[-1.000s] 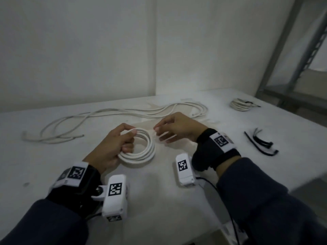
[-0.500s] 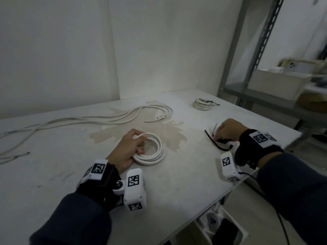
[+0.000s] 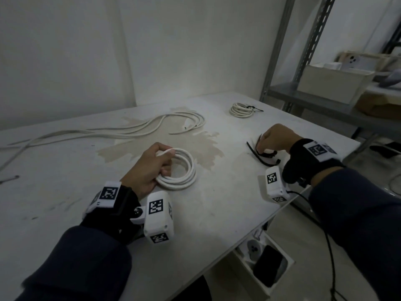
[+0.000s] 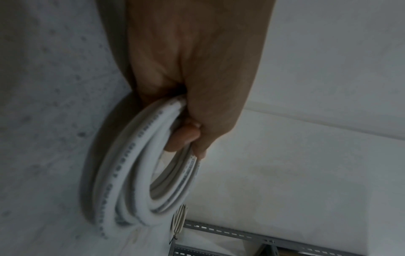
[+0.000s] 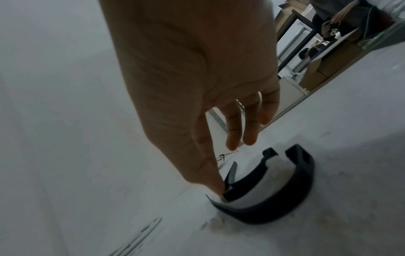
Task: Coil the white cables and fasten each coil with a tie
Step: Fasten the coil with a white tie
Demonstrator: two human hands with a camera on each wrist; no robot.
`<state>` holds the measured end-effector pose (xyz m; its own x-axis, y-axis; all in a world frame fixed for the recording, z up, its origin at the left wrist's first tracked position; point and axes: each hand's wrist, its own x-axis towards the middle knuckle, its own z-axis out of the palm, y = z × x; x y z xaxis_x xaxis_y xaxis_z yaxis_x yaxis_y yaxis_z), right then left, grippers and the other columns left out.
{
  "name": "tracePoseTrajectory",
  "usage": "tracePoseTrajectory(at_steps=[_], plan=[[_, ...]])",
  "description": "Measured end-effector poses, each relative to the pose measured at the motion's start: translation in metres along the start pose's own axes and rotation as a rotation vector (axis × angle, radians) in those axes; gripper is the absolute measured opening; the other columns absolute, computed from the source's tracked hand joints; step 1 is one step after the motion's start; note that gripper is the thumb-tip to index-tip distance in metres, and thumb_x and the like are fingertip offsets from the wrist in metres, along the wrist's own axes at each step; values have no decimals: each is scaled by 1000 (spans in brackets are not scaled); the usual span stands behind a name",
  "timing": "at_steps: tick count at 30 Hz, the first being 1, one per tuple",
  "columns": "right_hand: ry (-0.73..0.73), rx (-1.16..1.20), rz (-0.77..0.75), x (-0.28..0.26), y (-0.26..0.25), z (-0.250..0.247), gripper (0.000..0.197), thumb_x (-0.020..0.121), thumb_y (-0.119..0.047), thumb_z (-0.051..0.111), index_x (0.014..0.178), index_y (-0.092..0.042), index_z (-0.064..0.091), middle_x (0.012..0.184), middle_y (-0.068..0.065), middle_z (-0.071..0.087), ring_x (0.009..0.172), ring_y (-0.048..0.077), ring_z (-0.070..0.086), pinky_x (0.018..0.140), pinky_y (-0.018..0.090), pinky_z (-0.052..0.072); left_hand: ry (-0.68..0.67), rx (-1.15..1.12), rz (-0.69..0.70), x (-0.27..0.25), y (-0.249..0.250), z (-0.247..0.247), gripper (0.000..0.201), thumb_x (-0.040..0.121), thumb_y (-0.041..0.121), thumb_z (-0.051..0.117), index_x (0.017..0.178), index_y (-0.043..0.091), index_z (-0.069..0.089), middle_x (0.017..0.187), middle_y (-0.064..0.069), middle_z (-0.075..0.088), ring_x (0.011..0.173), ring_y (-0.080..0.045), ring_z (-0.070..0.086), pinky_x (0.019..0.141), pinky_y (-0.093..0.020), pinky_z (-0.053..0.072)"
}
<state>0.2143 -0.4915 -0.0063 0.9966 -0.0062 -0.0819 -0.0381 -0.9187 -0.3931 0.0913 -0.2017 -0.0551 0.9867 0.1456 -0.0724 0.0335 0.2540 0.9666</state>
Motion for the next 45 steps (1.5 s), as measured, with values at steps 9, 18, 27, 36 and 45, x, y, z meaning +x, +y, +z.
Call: tracePoseTrajectory(at_steps=[9, 18, 27, 36, 45], plan=[[-116, -156, 48, -12, -8, -1, 16, 73, -12, 76, 80, 0, 67, 75, 12, 59, 66, 26, 52, 49, 22, 36, -18, -2, -6, -1, 0, 0, 16, 99, 3, 45, 84, 8, 45, 45, 4, 37, 36, -5, 28, 34, -15, 28], [-121, -148, 20, -20, -10, -4, 32, 72, -20, 79, 57, -7, 54, 56, 5, 49, 53, 19, 44, 48, 24, 33, -20, -1, -3, -1, 0, 0, 17, 98, 3, 46, 82, 8, 45, 44, 4, 37, 35, -5, 28, 33, -14, 27], [-217, -204, -5, -33, -20, -9, 14, 78, -12, 66, 68, -6, 59, 58, 5, 51, 48, 16, 40, 38, 18, 27, -27, -2, -3, 0, 0, -1, 16, 99, 3, 46, 84, 8, 45, 46, 3, 37, 36, -5, 28, 34, -15, 28], [-138, -227, -23, -30, -20, -9, 18, 79, -12, 71, 92, 0, 72, 65, 4, 60, 58, 16, 51, 46, 22, 36, -37, -8, 0, 0, -1, 0, 17, 99, 4, 44, 83, 9, 44, 43, 6, 37, 35, -4, 28, 33, -14, 27], [-254, -74, -96, -37, -27, -8, 12, 75, -12, 72, 79, -1, 74, 55, 3, 62, 51, 15, 50, 47, 19, 36, -26, -9, 7, 1, -2, -1, 17, 99, 3, 45, 82, 8, 44, 47, 2, 36, 35, -5, 28, 34, -14, 27]])
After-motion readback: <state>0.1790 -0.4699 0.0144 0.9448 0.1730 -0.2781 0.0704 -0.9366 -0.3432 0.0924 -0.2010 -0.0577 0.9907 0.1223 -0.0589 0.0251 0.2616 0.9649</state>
